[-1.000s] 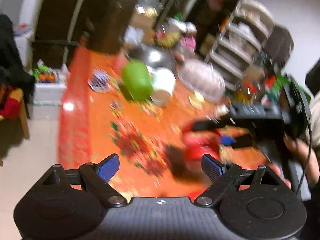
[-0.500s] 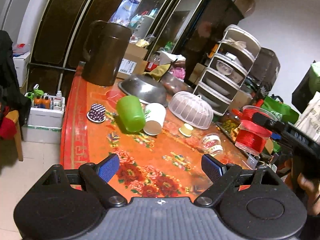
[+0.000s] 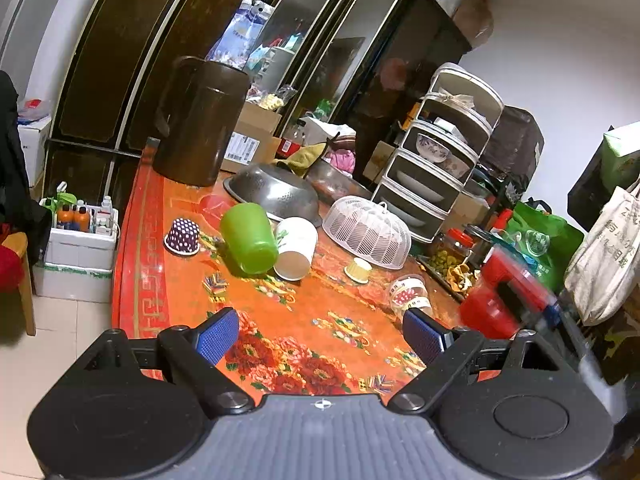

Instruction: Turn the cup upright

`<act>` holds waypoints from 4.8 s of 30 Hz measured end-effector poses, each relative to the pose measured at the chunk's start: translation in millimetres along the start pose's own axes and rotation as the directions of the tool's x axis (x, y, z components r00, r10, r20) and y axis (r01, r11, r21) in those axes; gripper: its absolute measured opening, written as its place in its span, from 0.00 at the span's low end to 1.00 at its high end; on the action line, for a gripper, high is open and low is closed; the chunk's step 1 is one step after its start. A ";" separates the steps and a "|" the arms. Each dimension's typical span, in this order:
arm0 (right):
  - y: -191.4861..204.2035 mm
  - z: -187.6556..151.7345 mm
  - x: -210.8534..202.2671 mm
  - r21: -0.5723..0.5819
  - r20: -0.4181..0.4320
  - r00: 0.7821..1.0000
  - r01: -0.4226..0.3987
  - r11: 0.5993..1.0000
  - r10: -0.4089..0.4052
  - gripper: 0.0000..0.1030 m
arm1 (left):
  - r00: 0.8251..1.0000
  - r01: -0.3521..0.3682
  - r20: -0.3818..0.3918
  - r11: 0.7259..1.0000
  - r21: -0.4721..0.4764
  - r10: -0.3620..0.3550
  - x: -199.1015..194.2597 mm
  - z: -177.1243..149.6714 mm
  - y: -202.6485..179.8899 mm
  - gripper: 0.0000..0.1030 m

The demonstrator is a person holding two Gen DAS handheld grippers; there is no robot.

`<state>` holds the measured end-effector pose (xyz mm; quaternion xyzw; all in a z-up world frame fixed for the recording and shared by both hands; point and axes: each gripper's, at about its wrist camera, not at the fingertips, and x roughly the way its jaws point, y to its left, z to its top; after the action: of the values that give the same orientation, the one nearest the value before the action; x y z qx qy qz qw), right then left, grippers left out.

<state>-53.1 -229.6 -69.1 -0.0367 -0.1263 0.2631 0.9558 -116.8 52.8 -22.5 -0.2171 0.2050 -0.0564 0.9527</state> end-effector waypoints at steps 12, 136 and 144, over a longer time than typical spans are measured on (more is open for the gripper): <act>21.9 -50.1 17.8 0.097 -0.063 0.997 0.059 0.994 -0.053 0.66 | 1.000 0.007 -0.026 0.999 -0.054 -0.009 9.2 -14.7 16.4 0.89; -34.1 64.0 -37.7 0.286 -0.595 0.782 -0.011 0.958 0.186 0.99 | 0.967 -0.102 -0.198 0.957 0.272 0.160 -14.2 -10.7 -88.8 0.99; -34.5 63.6 -37.9 0.285 -0.597 0.781 -0.010 0.958 0.185 0.99 | 0.967 -0.102 -0.199 0.957 0.273 0.160 -13.8 -10.9 -88.5 0.99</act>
<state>-84.2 -278.4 -11.4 0.0016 0.2317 0.3006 0.9252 -135.6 -28.4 12.2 -0.0683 0.3132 -0.0426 0.9463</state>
